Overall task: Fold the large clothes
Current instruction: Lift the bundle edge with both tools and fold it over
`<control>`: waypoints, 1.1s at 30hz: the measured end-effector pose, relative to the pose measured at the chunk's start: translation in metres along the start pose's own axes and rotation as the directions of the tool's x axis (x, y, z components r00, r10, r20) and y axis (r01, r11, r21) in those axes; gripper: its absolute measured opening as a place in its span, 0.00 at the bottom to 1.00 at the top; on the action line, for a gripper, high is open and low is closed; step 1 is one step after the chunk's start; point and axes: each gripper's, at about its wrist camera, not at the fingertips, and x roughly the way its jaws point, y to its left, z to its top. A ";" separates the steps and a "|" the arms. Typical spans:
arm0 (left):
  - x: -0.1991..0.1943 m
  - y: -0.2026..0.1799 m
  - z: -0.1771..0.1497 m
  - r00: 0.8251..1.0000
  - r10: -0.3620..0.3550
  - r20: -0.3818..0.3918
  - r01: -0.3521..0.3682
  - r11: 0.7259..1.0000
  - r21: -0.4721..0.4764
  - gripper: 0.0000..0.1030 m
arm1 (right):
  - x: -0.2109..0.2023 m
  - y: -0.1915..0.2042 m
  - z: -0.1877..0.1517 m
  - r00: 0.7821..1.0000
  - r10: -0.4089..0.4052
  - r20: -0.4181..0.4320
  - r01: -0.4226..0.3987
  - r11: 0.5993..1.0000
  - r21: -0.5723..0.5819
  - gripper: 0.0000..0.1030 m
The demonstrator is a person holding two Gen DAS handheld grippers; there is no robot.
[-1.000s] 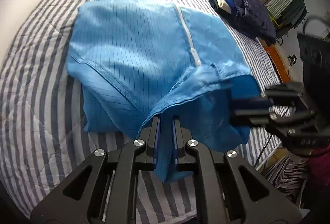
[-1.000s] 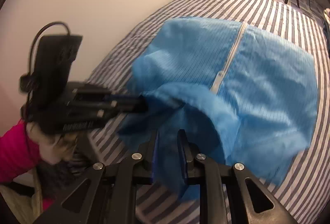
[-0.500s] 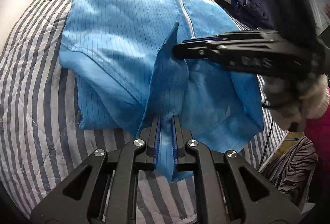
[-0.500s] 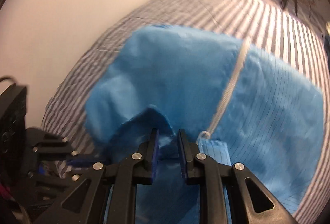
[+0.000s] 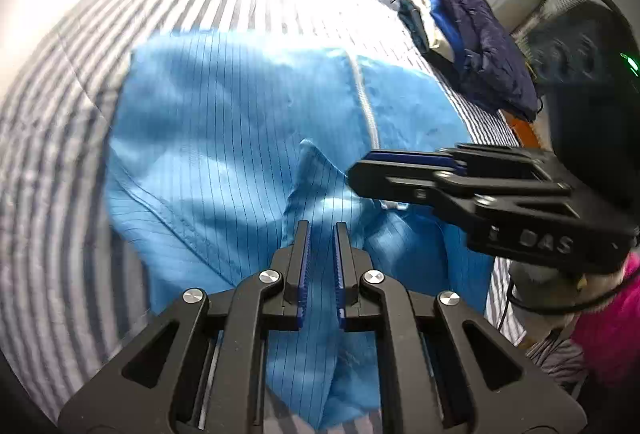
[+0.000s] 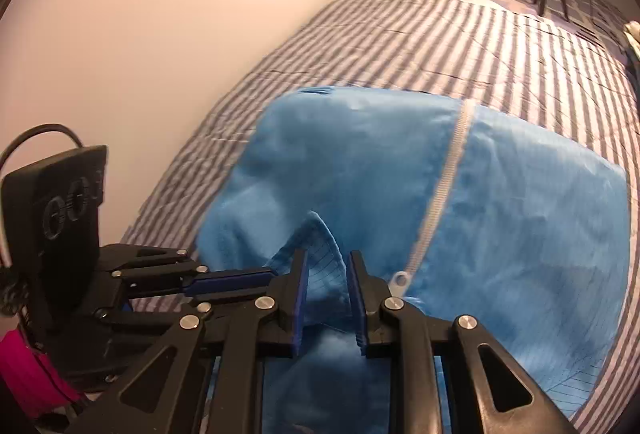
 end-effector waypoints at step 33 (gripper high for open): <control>0.030 -0.076 -0.062 0.963 -0.238 -0.125 0.238 0.971 -0.009 0.07 | -0.044 -0.075 -0.044 0.978 0.209 -0.015 -0.205 0.970 0.132 0.19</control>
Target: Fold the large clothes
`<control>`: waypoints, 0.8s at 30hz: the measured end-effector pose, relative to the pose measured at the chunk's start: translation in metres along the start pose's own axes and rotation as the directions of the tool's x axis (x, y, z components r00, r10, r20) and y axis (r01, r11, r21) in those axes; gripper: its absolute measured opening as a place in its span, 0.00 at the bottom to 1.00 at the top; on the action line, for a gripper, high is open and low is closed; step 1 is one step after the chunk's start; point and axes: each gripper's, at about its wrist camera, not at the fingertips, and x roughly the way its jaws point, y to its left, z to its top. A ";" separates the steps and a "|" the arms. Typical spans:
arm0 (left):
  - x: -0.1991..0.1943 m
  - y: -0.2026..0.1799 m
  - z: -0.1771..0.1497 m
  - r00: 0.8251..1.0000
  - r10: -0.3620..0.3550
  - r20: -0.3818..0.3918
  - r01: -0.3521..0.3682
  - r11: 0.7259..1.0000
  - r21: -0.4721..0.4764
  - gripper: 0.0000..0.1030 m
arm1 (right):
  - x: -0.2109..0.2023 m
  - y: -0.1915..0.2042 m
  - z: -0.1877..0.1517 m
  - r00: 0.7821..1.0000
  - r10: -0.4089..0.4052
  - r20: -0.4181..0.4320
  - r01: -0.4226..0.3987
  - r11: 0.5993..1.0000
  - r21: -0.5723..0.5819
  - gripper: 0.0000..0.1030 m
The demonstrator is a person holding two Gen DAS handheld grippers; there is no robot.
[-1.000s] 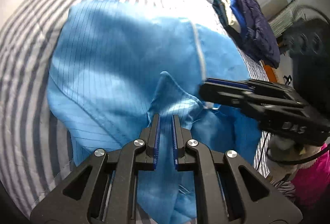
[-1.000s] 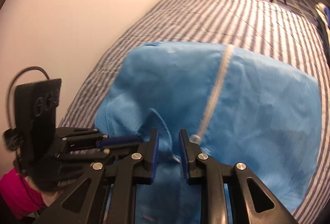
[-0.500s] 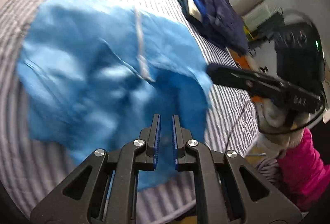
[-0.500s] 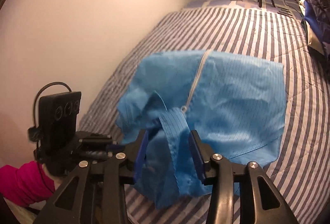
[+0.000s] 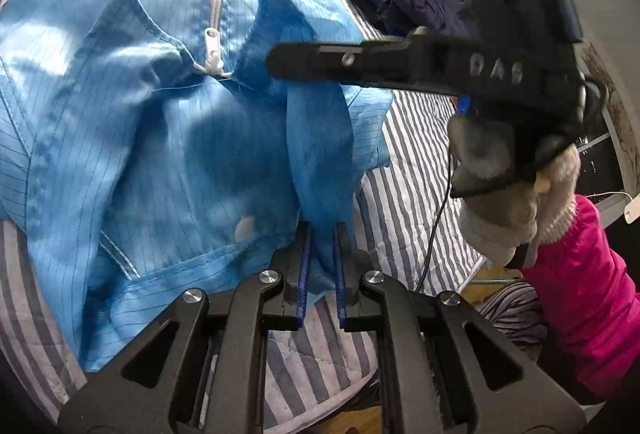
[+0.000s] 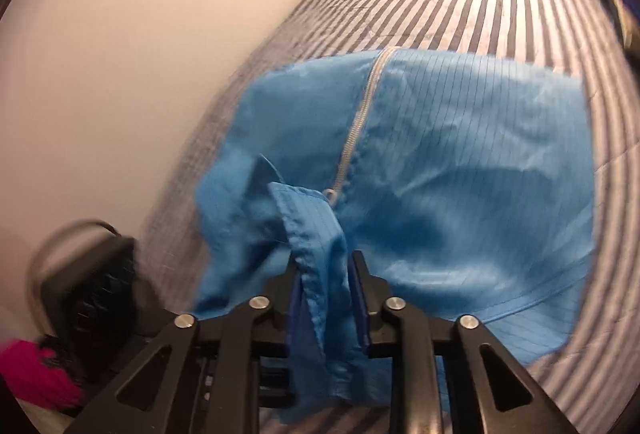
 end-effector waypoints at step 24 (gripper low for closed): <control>0.018 0.010 0.016 0.998 0.008 0.057 -0.005 0.998 -0.061 0.01 | -0.024 -0.053 -0.006 0.996 0.023 0.090 -0.037 0.987 0.155 0.08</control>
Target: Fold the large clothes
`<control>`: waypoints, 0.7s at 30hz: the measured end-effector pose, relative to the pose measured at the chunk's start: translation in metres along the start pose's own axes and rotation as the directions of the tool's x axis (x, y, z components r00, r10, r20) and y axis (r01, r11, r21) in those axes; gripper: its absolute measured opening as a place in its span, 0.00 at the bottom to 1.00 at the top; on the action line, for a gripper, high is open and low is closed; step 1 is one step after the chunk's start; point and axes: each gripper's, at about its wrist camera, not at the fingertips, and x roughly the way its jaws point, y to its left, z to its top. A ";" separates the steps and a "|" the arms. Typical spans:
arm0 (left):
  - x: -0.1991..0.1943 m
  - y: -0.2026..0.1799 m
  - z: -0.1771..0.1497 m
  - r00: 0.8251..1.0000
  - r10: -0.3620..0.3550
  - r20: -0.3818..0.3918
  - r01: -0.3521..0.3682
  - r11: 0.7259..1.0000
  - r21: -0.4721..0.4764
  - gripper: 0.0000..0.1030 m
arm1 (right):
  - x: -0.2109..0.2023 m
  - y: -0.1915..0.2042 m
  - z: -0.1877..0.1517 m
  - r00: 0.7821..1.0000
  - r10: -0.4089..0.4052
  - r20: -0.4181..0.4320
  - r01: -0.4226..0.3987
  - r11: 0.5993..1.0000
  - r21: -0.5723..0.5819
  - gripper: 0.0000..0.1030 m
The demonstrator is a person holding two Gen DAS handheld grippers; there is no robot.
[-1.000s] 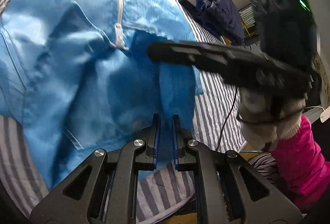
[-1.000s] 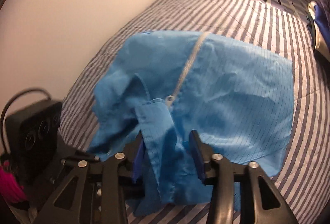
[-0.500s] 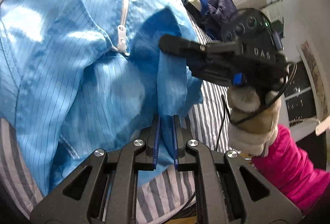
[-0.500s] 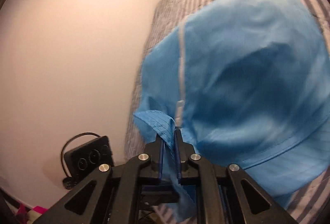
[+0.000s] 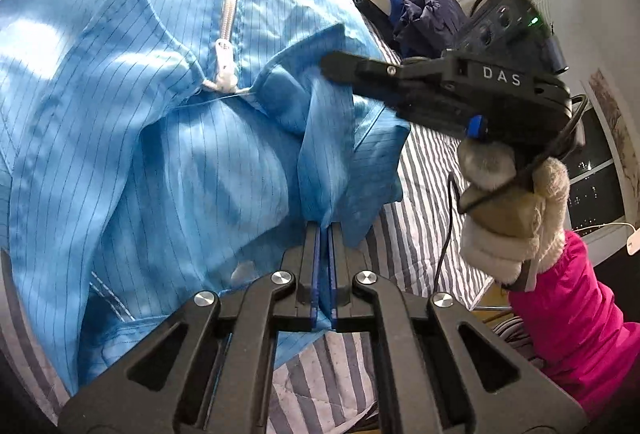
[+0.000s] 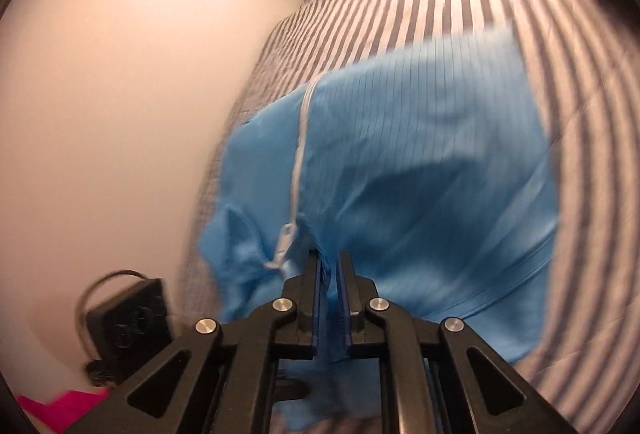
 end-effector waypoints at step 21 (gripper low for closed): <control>-0.003 0.006 0.006 0.999 -0.003 0.047 0.005 0.999 -0.046 0.00 | 0.022 0.007 -0.007 0.984 0.168 -0.053 -0.161 0.980 0.116 0.00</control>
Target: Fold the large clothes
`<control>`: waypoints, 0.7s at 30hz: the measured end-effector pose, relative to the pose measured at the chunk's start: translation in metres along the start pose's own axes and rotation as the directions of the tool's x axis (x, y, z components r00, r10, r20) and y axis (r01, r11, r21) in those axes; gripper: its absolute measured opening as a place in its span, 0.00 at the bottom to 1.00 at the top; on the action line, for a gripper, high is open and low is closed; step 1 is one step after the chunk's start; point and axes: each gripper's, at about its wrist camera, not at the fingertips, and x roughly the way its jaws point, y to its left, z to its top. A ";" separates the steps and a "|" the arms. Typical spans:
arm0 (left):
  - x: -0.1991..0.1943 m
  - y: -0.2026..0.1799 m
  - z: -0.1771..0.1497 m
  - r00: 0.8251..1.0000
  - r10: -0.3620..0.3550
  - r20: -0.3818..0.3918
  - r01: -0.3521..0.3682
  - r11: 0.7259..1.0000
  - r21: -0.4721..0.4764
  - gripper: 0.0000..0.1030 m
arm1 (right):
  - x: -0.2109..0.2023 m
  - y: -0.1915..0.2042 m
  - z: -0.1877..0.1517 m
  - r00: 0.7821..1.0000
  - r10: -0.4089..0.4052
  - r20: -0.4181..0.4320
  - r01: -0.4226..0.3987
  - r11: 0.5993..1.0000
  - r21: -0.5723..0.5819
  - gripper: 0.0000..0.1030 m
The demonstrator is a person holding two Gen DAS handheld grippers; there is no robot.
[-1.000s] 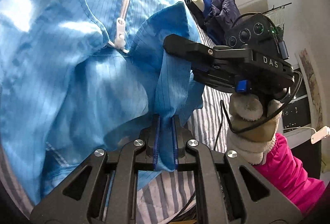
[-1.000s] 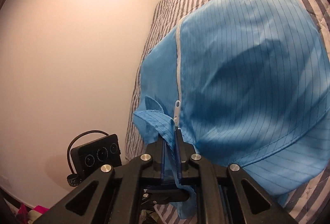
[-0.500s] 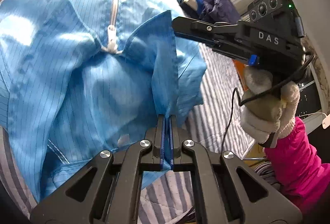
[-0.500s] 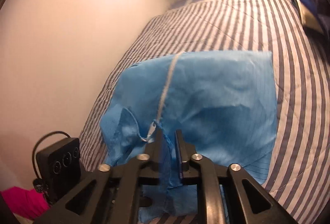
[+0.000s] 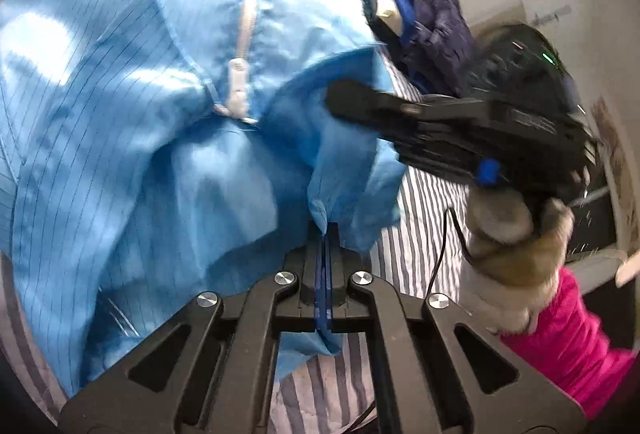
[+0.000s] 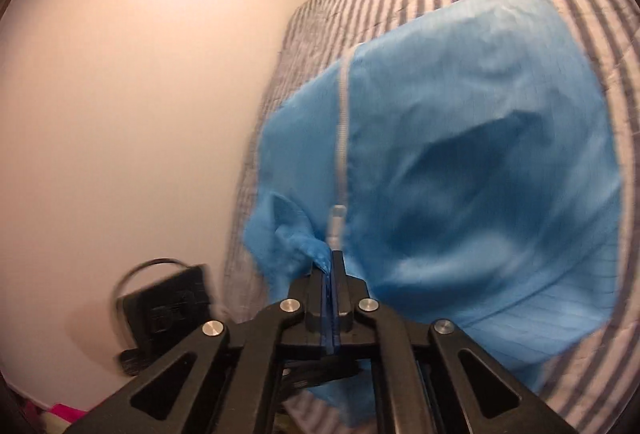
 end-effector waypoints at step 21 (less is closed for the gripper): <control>-0.037 0.014 0.058 1.000 0.014 -0.015 -0.014 1.000 0.023 0.00 | -0.011 0.011 -0.050 0.996 -0.061 -0.068 0.050 0.988 -0.143 0.29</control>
